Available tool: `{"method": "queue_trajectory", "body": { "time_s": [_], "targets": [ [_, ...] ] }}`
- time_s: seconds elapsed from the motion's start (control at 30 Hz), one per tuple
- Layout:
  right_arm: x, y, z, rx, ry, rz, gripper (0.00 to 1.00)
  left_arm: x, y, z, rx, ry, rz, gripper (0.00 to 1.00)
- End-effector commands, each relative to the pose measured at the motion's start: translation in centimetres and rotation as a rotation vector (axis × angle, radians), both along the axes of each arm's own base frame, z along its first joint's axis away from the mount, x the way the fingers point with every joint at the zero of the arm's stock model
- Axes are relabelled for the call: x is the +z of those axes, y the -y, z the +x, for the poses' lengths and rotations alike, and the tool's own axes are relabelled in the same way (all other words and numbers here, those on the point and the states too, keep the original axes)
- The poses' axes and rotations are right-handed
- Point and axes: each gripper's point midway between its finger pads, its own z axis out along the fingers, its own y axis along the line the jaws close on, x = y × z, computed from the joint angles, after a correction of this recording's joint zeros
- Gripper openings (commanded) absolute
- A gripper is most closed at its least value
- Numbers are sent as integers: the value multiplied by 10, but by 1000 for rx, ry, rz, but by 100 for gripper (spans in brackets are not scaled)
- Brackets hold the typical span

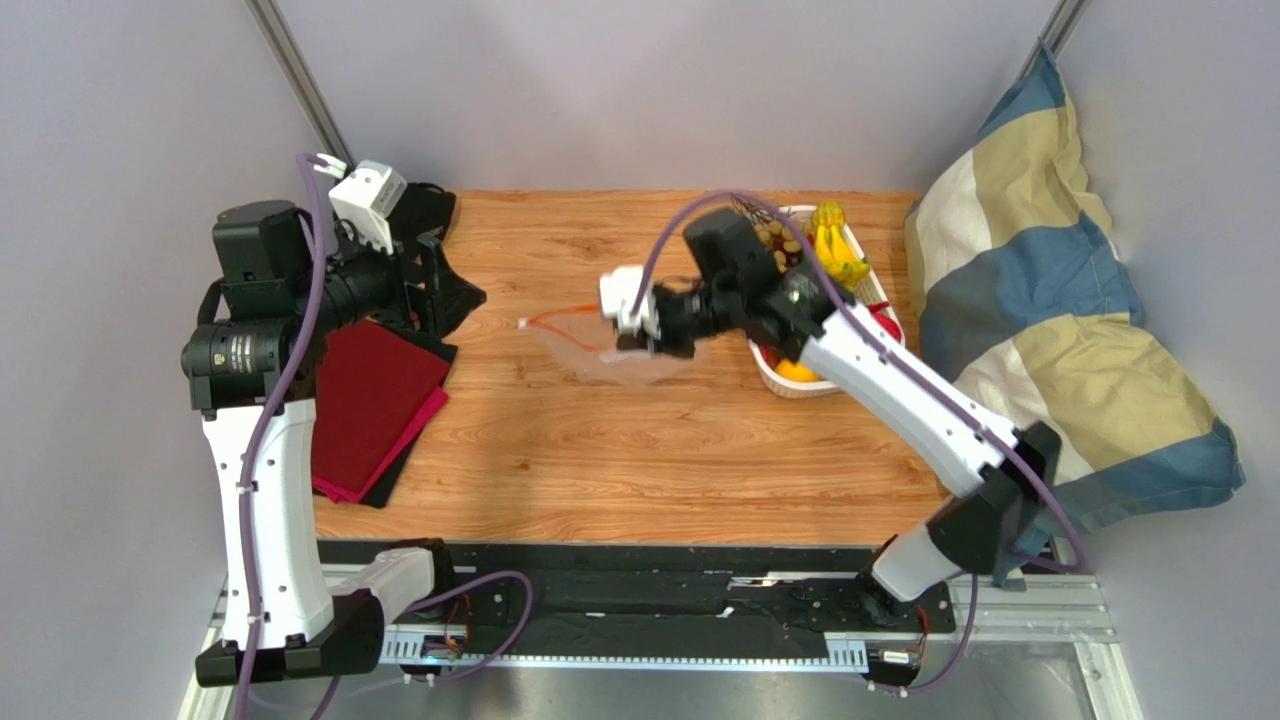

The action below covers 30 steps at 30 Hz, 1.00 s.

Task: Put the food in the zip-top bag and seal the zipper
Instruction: Open the zipper of the food storage bag.

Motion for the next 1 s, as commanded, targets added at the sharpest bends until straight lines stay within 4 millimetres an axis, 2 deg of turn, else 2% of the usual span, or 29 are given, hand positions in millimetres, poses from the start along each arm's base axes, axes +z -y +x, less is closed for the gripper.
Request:
{"method": "queue_trajectory", "body": {
  "time_s": [0.0,0.07,0.1,0.2,0.33,0.43,0.6,0.73,0.9,0.97],
  "targets": [
    [-15,-4,-8,117,424,-15,0,-18,-2,-16,-95,-20,132,96],
    [-15,-11,-23,177,519,-1,0,-33,1,-22,-153,-36,189,91],
    [-20,-10,-32,197,534,2,0,-39,11,-28,-202,-36,225,89],
    [-28,-12,-40,232,577,-5,0,-64,36,-46,-333,-71,269,86],
    [-27,-13,-44,238,580,11,0,-85,64,-62,-436,-154,249,79],
    [-19,-14,-51,251,588,53,0,-96,77,-60,-443,-170,238,79],
    [-12,-12,-64,290,603,94,0,-80,89,-29,-401,-90,233,78],
    [-5,-12,-70,311,603,116,0,-87,102,-22,-445,-83,295,78],
    [0,-12,-76,332,597,130,0,-96,122,-24,-481,-126,261,78],
    [0,-11,-81,350,596,137,0,-99,126,-20,-467,-136,250,70]
  ]
}}
